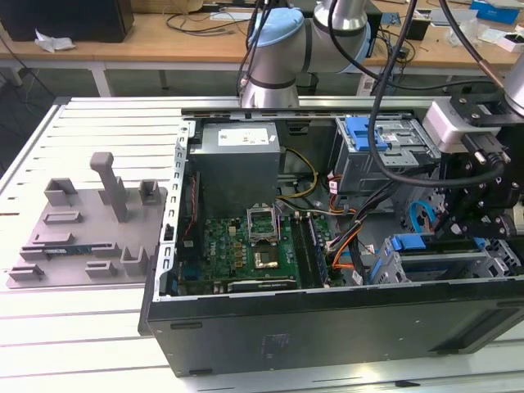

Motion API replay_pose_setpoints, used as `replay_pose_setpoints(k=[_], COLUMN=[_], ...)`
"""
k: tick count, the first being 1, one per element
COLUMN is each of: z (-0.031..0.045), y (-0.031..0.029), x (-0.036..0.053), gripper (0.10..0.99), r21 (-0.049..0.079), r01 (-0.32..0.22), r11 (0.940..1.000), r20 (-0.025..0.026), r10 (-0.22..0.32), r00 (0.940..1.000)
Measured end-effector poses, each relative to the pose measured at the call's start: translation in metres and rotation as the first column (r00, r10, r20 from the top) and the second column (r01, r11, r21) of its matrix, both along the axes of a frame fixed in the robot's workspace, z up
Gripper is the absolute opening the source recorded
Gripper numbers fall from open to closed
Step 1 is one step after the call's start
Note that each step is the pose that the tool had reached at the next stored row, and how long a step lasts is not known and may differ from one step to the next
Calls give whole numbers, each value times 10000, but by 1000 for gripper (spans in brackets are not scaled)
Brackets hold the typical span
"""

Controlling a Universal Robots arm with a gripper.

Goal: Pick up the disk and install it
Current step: 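Insert the second disk wire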

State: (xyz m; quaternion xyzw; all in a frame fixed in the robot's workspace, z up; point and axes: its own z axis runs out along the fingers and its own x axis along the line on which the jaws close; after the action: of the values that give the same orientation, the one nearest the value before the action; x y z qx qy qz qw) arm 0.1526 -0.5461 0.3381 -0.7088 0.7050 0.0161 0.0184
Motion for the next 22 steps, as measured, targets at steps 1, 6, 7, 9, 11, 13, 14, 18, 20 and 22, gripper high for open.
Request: replay_pose_setpoints(k=[1, 6, 7, 9, 11, 13, 14, 18, 20, 22], z=[0, 22, 38, 87, 211, 320, 368, 469, 487, 491], y=[0, 0, 0, 1, 26, 79, 110, 253, 323, 419], x=[0, 0, 0, 0, 0, 0, 0, 0, 0, 0], gripper=[161, 294, 294, 357, 357, 357, 357, 278, 212, 106], r21=[1, -5, -11, -28, -124, -274, -349, -687, -840, -1131], r01=[0, 0, 1, 0, 1, 2, 1, 1, 2, 1], r11=[10000, 10000, 10000, 10000, 9999, 9996, 9994, 9976, 9965, 9936], r20=[0, 0, 0, 0, 0, 0, 0, 1, 0, -1], r10=[0, 0, -1, 0, -1, -2, -1, -1, -2, -1], r00=[10000, 10000, 10000, 10000, 10000, 10000, 10000, 10000, 10000, 10000])
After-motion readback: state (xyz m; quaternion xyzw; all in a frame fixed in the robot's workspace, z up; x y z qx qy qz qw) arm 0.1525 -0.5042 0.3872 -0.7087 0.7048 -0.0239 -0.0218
